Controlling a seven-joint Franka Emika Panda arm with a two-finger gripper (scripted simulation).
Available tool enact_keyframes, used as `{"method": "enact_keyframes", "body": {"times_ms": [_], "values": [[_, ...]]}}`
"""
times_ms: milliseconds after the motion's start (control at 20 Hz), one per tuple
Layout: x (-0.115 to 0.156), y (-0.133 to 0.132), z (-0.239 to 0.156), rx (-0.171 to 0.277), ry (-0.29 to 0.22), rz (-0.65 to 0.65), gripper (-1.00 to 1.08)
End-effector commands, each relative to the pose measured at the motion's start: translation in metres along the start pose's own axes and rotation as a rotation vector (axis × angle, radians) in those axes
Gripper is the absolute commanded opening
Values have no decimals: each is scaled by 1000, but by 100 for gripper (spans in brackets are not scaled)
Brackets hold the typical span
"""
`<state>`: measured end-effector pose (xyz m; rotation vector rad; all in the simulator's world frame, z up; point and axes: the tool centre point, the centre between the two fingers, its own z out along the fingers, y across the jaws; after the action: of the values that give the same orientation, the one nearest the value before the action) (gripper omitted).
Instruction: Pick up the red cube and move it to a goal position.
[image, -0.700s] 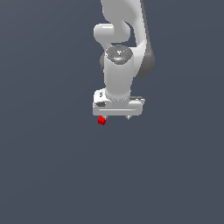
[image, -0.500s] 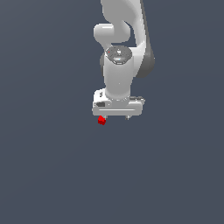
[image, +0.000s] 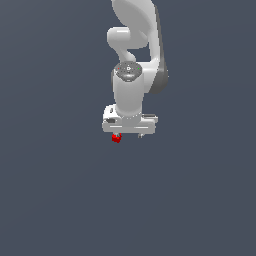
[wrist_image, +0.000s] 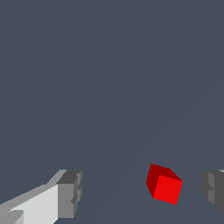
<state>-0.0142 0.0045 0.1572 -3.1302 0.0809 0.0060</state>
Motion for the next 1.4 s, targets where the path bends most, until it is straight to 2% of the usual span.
{"method": "enact_keyframes", "body": {"times_ms": [0,700,1250,1300,1350], "values": [[-8,9,14,-1,0,27,100],[-67,61,110,-10,5,216,100],[-82,72,136,-10,5,265,100],[-82,72,136,-10,5,265,-100],[-82,72,136,-10,5,265,-100]]}}
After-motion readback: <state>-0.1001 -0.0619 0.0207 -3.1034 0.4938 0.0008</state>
